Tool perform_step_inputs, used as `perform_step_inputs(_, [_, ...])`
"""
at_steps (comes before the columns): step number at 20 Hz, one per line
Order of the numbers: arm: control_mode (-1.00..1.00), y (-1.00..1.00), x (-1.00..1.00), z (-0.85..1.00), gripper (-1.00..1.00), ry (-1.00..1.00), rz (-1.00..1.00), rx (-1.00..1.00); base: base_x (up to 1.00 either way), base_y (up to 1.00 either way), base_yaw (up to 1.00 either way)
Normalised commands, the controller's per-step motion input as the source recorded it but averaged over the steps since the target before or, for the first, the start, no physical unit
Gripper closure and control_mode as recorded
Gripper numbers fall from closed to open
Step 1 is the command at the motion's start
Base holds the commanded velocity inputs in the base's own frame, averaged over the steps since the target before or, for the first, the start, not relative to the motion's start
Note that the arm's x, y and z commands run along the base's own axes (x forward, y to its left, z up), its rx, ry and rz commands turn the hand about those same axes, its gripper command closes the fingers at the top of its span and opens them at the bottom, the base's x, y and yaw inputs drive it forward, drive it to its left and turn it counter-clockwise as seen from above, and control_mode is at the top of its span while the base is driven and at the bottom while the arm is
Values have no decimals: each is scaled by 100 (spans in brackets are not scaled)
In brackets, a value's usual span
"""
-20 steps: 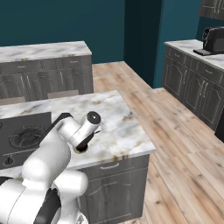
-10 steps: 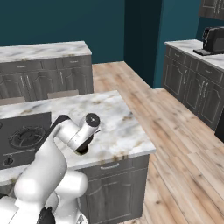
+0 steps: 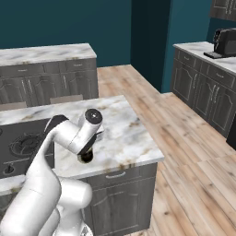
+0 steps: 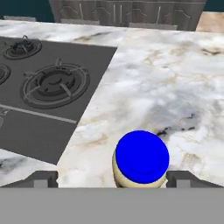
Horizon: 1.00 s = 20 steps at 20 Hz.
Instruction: Move the ketchup and mayonnaise from the cabinet to the dining counter.
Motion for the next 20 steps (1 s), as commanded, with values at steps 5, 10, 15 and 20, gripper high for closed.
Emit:
perform_step_inputs(5, [-100,0,-84,48,-100,15,-31,0,0,0,0])
perform_step_inputs(10, [-100,0,-82,31,-100,17,-39,0,0,0,0])
perform_step_inputs(15, [-100,0,-62,21,-100,4,-30,5,0,0,0])
perform_step_inputs(20, [-100,0,-17,40,-100,0,-13,1,0,0,0])
